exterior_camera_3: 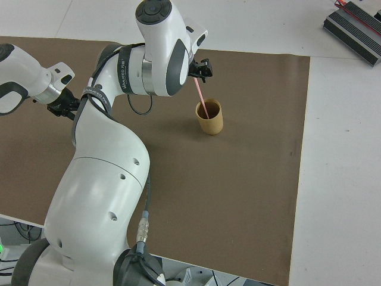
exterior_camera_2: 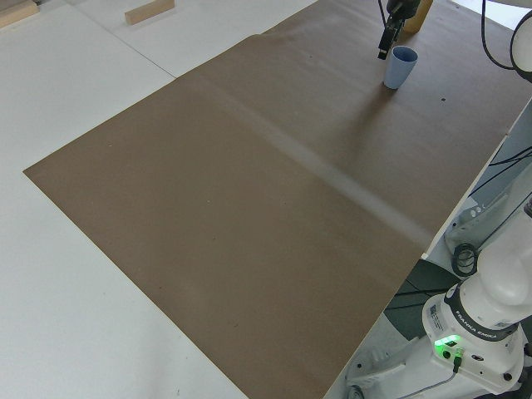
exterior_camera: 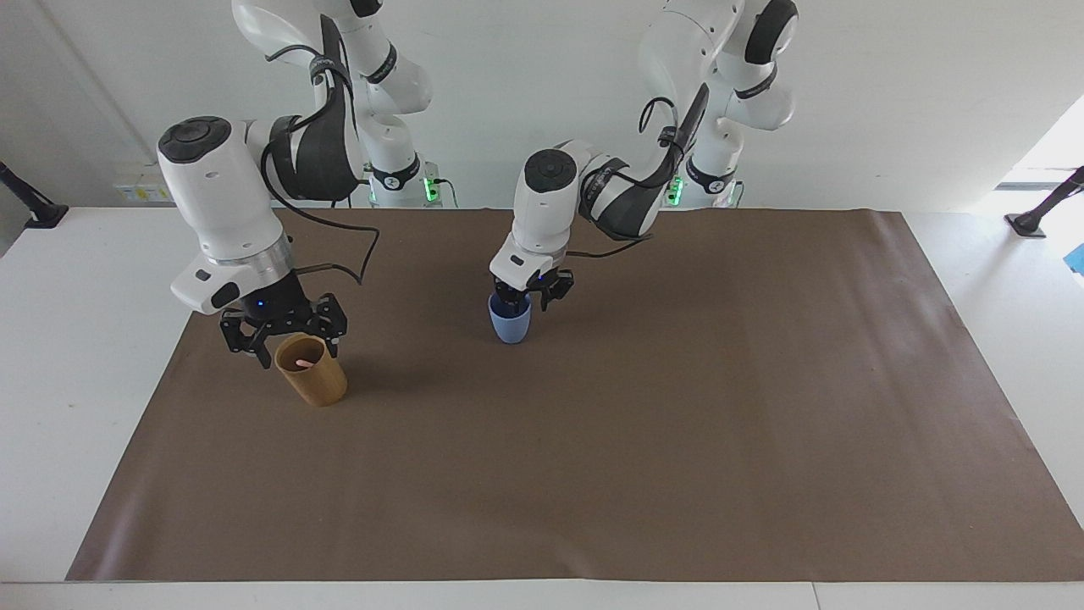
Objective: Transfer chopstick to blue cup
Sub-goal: 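Carry the blue cup toward the table center and release it, then retract the left gripper while the right gripper reaches the tan cup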
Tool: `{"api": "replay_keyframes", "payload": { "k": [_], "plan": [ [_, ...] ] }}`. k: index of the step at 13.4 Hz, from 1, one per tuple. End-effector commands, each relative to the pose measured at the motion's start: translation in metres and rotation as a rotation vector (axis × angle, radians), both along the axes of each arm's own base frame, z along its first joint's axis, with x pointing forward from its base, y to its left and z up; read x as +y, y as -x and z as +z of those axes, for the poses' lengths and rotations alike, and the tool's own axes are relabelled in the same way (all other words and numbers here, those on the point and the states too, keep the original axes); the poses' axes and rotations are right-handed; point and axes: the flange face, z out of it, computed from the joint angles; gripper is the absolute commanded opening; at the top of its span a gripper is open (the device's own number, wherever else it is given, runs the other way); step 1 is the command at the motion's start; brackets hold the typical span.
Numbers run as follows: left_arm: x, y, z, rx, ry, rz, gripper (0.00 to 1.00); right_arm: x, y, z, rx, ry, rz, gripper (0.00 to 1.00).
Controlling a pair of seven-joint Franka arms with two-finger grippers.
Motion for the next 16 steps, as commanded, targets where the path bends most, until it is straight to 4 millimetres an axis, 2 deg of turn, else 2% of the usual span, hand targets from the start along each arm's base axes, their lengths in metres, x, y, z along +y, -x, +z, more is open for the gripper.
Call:
{"api": "replay_keyframes", "payload": {
  "k": [1, 2, 3, 5, 6, 8, 9, 10, 13, 16],
  "plan": [
    [0.059, -0.019, 0.033, 0.001, -0.029, -0.012, 1.0, -0.003, 0.006, -0.001, -0.043, -0.001, 0.037, 0.74],
    [0.084, -0.027, 0.036, 0.017, -0.044, -0.033, 1.0, -0.004, 0.0, -0.007, -0.071, 0.005, 0.062, 0.72],
    [0.109, -0.034, 0.041, 0.03, -0.055, -0.045, 1.0, -0.006, -0.007, -0.01, -0.115, 0.012, 0.079, 0.58],
    [0.166, -0.044, 0.06, 0.032, -0.064, -0.09, 1.0, -0.006, -0.009, -0.014, -0.123, 0.013, 0.081, 0.56],
    [0.189, -0.046, 0.067, 0.043, -0.07, -0.112, 1.0, -0.006, -0.01, -0.013, -0.131, 0.013, 0.082, 0.51],
    [0.242, -0.051, 0.078, 0.079, -0.079, -0.168, 1.0, -0.006, -0.01, -0.013, -0.134, 0.013, 0.082, 0.27],
    [0.271, -0.053, 0.088, 0.082, -0.077, -0.197, 1.0, -0.005, -0.01, -0.013, -0.134, 0.013, 0.082, 0.1],
    [0.295, -0.053, 0.094, 0.091, -0.075, -0.222, 1.0, -0.007, -0.01, -0.013, -0.134, 0.011, 0.077, 0.0],
    [0.348, -0.05, 0.125, 0.06, -0.068, -0.293, 1.0, -0.014, -0.007, 0.0, -0.139, 0.004, 0.055, 0.0],
    [0.373, -0.035, 0.162, 0.051, -0.09, -0.288, 1.0, -0.025, 0.008, 0.046, -0.175, 0.008, 0.031, 0.0]
  ]
}}
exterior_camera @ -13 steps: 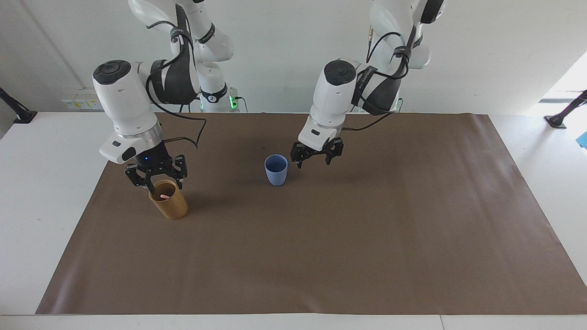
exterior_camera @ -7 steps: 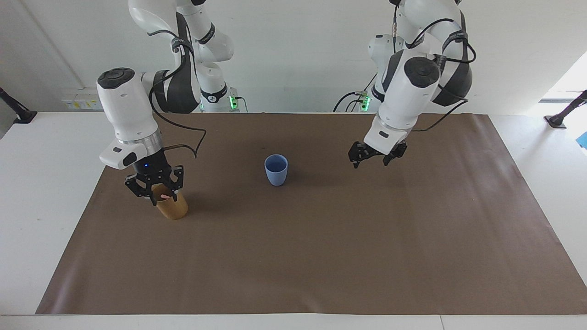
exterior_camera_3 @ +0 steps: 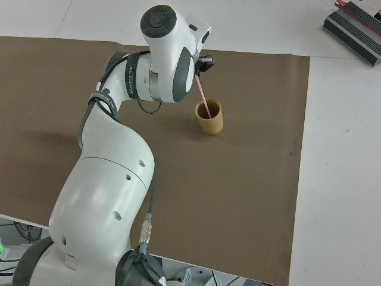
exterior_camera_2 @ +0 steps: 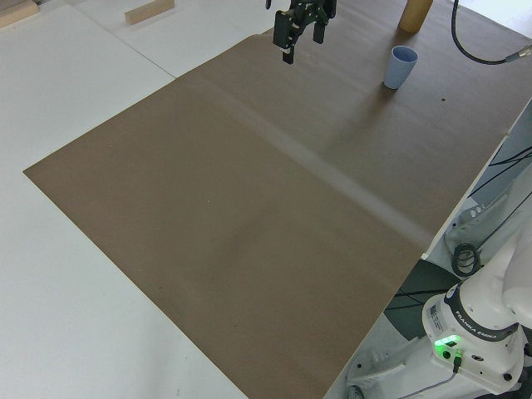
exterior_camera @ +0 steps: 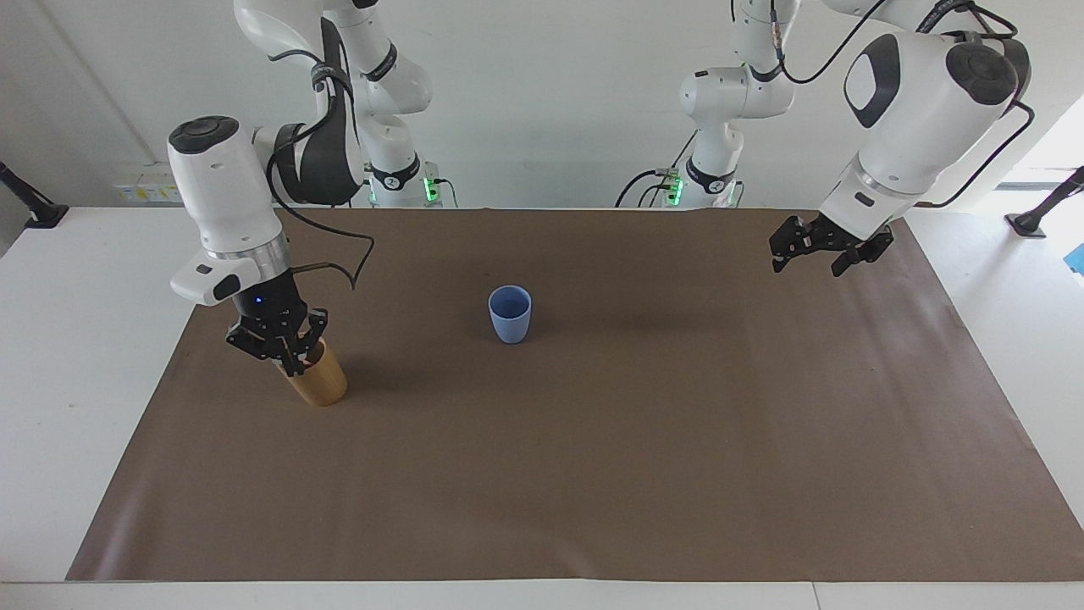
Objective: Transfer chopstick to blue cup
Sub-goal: 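Retract the left gripper while the right gripper reaches the tan cup, then grasp the pink stick in the tan cup with the right gripper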
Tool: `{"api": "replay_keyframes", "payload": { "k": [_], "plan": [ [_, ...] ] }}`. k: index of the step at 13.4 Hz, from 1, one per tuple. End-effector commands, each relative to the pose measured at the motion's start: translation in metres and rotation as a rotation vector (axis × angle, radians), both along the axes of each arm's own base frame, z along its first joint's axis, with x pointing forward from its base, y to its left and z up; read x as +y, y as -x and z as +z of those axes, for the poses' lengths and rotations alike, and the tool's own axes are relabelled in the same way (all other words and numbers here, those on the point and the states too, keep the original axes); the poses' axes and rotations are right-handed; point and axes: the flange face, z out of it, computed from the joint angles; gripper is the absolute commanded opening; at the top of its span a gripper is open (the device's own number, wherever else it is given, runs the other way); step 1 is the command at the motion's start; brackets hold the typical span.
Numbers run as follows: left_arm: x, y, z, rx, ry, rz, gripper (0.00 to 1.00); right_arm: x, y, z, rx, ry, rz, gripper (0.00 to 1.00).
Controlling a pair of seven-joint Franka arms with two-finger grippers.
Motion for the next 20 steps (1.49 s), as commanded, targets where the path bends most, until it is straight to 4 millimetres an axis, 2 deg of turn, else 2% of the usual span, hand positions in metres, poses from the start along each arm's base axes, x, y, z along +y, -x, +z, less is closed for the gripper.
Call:
{"api": "replay_keyframes", "payload": {
  "k": [1, 3, 6, 7, 9, 11, 13, 15, 18, 20],
  "plan": [
    [0.013, 0.022, 0.033, 0.008, -0.062, -0.016, 1.0, -0.011, 0.027, 0.056, -0.031, -0.013, -0.013, 0.0],
    [0.015, 0.032, 0.058, 0.018, -0.076, -0.015, 1.0, -0.007, 0.036, 0.088, -0.054, -0.014, -0.015, 0.0],
    [0.01, 0.041, 0.068, 0.048, -0.068, -0.027, 1.0, 0.006, 0.057, 0.13, -0.058, -0.018, -0.007, 0.0],
    [0.008, 0.052, 0.08, 0.03, -0.053, -0.019, 1.0, 0.007, 0.064, 0.141, -0.058, -0.02, -0.012, 0.0],
    [0.008, 0.052, 0.081, 0.023, -0.05, -0.003, 1.0, 0.011, 0.077, 0.161, -0.081, -0.013, -0.007, 0.0],
    [0.01, 0.054, 0.085, 0.014, -0.048, 0.003, 1.0, 0.031, 0.078, 0.163, -0.083, -0.037, -0.008, 0.0],
    [0.014, 0.055, 0.09, 0.003, -0.05, 0.012, 1.0, 0.067, 0.083, 0.162, -0.066, -0.07, -0.035, 0.0],
    [0.021, 0.055, 0.09, 0.009, -0.044, 0.015, 1.0, 0.093, 0.084, 0.152, -0.038, -0.087, -0.041, 0.0],
    [0.026, 0.055, 0.092, 0.001, -0.031, 0.016, 1.0, 0.175, 0.1, 0.156, -0.048, -0.124, 0.032, 0.0],
    [0.025, 0.056, 0.093, -0.002, -0.031, 0.016, 1.0, 0.221, 0.102, 0.144, -0.052, -0.176, 0.002, 0.0]
  ]
}}
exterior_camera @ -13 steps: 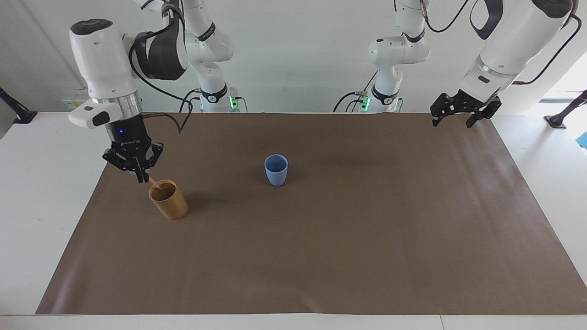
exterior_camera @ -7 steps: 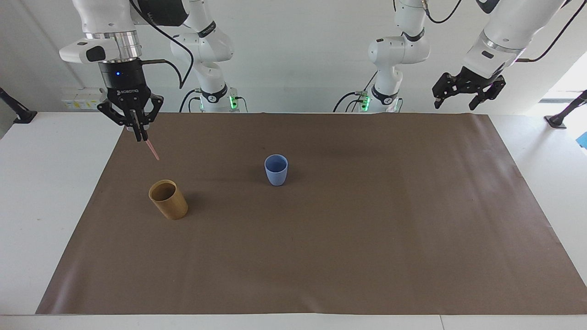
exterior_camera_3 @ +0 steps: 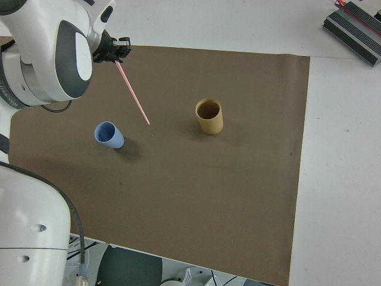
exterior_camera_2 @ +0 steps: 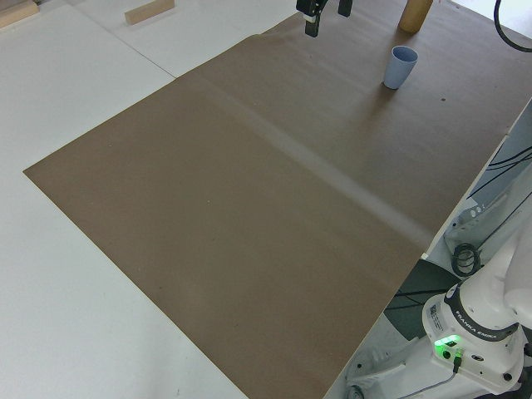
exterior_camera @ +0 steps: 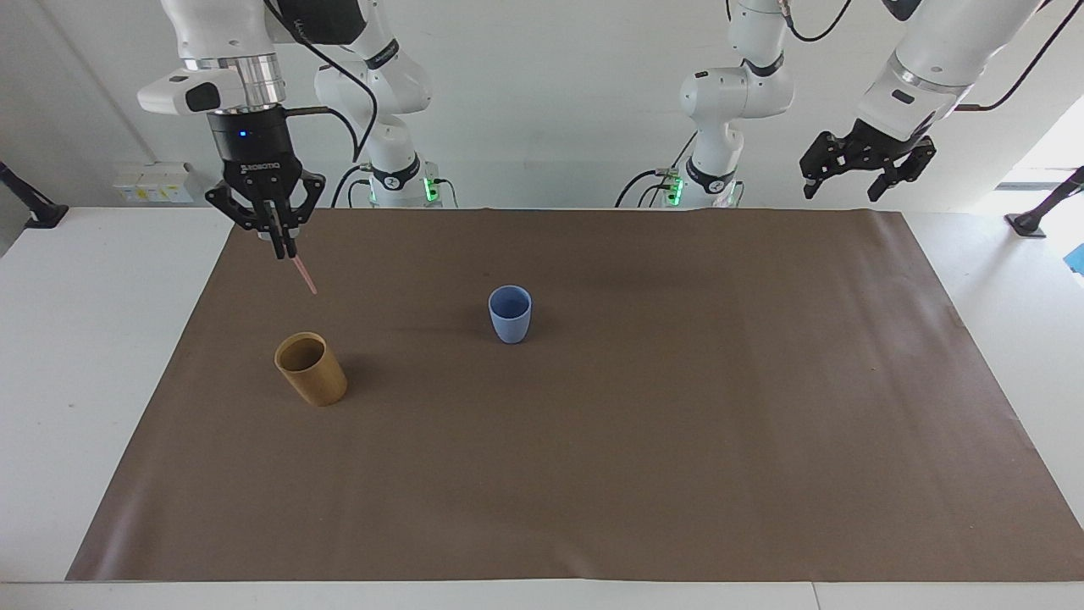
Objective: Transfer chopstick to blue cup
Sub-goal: 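Lift the pink stick and carry it over the blue cup, then lower the pink stick into the blue cup with the right gripper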
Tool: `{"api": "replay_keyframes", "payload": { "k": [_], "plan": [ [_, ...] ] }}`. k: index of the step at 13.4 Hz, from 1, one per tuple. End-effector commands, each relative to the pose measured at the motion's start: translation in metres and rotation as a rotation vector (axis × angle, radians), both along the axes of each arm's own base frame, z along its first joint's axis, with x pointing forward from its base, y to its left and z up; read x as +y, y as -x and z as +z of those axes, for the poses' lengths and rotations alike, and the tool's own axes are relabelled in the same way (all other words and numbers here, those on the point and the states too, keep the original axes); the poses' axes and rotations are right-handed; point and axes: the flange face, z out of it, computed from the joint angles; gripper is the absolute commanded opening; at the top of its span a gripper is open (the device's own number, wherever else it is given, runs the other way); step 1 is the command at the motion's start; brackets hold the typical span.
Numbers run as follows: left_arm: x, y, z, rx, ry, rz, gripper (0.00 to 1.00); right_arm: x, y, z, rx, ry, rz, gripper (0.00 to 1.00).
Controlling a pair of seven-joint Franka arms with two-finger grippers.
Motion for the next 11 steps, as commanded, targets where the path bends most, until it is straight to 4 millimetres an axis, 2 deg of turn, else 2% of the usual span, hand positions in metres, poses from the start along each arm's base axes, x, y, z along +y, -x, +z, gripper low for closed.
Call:
{"api": "replay_keyframes", "payload": {
  "k": [1, 3, 4, 7, 9, 11],
  "plan": [
    [0.001, 0.006, 0.01, -0.008, 0.025, -0.005, 1.0, 0.049, -0.003, -0.014, -0.025, -0.081, -0.018, 0.0],
    [0.004, 0.01, 0.015, -0.015, 0.064, 0.005, 1.0, 0.061, -0.009, -0.035, 0.004, -0.081, -0.015, 0.0],
    [0.003, 0.01, 0.013, -0.011, 0.063, 0.004, 1.0, 0.077, -0.005, -0.041, 0.016, -0.078, 0.012, 0.0],
    [0.001, 0.011, 0.014, -0.011, 0.06, -0.001, 1.0, 0.1, -0.002, -0.057, 0.033, -0.076, 0.043, 0.0],
    [0.0, 0.011, 0.014, -0.01, 0.052, -0.003, 1.0, 0.107, -0.001, -0.065, 0.046, -0.07, 0.055, 0.0],
    [0.0, 0.013, 0.016, -0.012, 0.052, -0.009, 1.0, 0.116, -0.003, -0.083, 0.063, -0.065, 0.066, 0.0]
  ]
}}
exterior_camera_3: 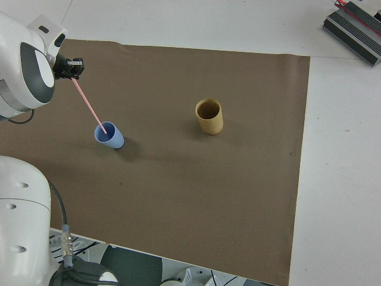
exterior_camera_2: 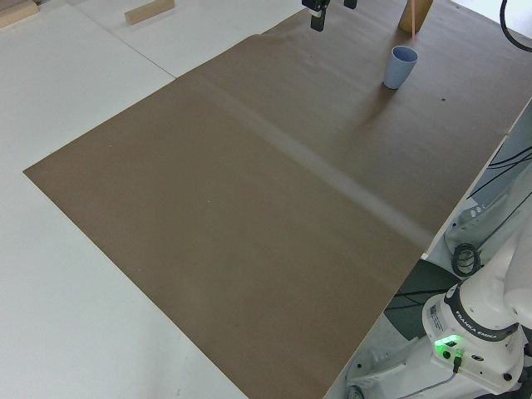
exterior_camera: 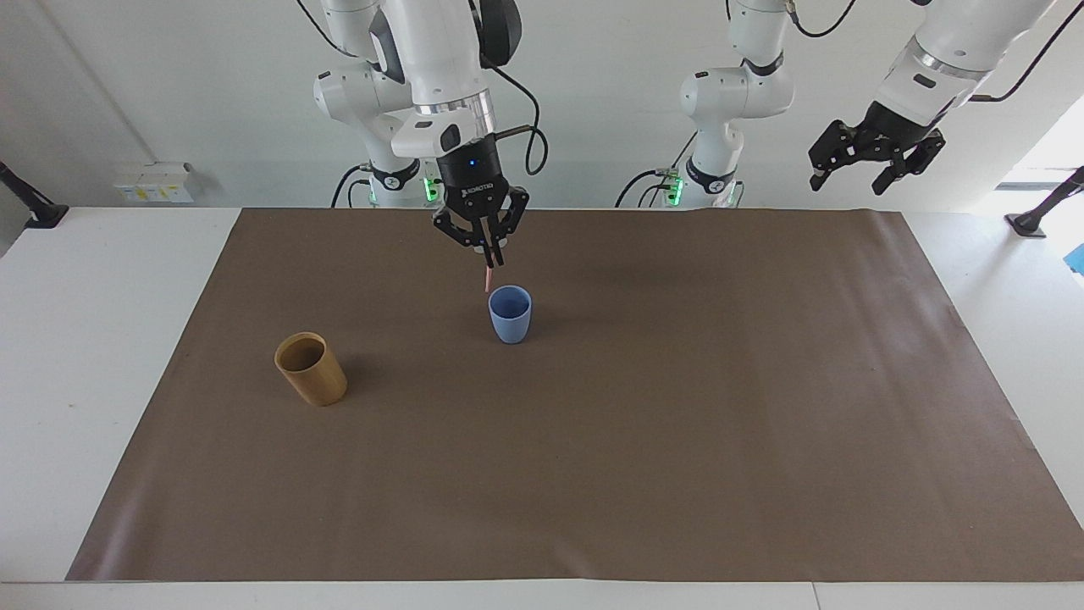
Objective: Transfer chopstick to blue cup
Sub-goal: 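Lower the pink stick into the blue cup with the right gripper, then open the right gripper to release the pink stick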
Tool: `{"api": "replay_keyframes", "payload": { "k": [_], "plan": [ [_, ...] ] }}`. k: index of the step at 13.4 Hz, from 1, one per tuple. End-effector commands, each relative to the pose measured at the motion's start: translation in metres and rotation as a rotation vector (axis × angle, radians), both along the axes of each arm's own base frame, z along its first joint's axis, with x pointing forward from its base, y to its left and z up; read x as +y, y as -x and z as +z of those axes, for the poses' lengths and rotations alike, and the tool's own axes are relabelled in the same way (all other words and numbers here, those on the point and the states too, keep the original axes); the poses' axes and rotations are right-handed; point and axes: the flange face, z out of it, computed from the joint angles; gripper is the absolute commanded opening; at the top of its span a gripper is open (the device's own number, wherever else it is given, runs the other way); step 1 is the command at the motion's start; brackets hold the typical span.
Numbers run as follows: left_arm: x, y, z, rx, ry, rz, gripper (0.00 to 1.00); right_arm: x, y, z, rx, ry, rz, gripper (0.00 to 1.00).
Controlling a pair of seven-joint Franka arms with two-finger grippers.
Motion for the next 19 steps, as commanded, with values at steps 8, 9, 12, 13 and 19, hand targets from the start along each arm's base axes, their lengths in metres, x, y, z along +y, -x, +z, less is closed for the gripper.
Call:
{"api": "replay_keyframes", "payload": {
  "k": [8, 9, 12, 13, 19],
  "plan": [
    [0.002, 0.007, 0.007, 0.0, 0.006, -0.002, 1.0, 0.004, -0.024, -0.076, 0.064, 0.014, 0.026, 0.18],
    [0.001, 0.006, 0.006, 0.001, 0.006, -0.003, 1.0, 0.006, -0.024, -0.075, 0.053, 0.011, 0.036, 0.34],
    [0.003, 0.007, 0.007, 0.001, 0.006, 0.0, 1.0, 0.006, -0.028, -0.073, 0.05, 0.002, 0.02, 0.52],
    [0.003, 0.006, 0.006, 0.003, 0.006, 0.0, 1.0, 0.007, -0.028, -0.071, 0.051, -0.005, 0.003, 0.61],
    [0.003, 0.006, 0.006, 0.003, 0.006, 0.0, 1.0, -0.062, -0.036, -0.009, 0.063, -0.111, -0.395, 1.0]
  ]
}}
